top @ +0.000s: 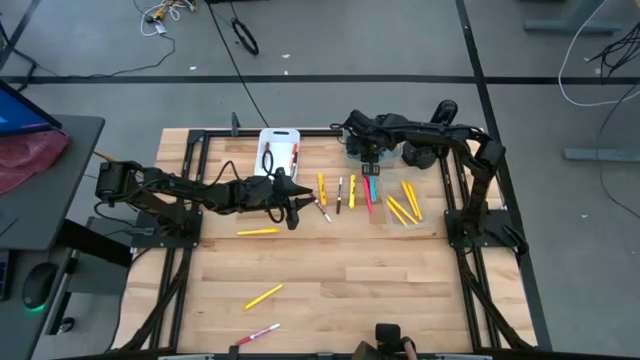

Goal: Pick & Place Markers
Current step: Put the yellow pen into the transparent bin

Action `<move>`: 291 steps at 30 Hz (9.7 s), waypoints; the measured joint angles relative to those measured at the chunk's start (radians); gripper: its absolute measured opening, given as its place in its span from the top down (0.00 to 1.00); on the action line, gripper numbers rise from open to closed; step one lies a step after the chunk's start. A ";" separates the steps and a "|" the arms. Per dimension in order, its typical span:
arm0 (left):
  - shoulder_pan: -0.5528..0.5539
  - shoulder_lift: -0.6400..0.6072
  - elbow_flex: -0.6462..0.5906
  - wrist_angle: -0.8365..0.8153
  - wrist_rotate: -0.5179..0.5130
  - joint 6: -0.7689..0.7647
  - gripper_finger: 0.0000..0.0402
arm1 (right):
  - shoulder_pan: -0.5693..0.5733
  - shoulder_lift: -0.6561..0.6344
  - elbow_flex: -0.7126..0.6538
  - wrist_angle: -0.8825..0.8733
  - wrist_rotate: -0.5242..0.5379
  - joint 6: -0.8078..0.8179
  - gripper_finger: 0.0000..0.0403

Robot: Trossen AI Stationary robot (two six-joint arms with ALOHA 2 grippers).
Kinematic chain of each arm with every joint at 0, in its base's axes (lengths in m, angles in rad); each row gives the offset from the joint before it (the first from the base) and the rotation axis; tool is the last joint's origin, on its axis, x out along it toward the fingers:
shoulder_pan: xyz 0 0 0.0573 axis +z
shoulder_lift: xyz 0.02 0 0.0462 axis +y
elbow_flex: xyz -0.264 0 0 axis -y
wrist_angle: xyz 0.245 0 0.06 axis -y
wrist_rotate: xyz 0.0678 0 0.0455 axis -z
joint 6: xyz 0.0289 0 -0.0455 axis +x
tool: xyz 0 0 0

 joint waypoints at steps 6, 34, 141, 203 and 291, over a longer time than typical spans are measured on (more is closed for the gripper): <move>0.000 0.000 0.000 0.000 0.000 0.000 0.67 | 0.013 -0.027 0.000 0.028 0.082 0.009 0.65; -0.457 -0.268 0.064 -0.149 -0.357 0.525 0.69 | 0.862 -0.398 -0.596 1.118 0.130 0.492 0.97; -0.169 0.139 -0.008 0.559 0.200 0.187 0.90 | 0.917 -0.383 -0.923 2.007 0.325 0.653 0.41; -0.206 0.332 -0.015 -0.005 0.204 0.150 0.55 | 0.937 -0.383 -0.717 1.374 0.235 0.838 0.85; -0.217 0.241 -0.014 0.385 0.011 0.132 0.56 | 0.691 -0.709 -0.254 -0.367 0.208 1.308 0.90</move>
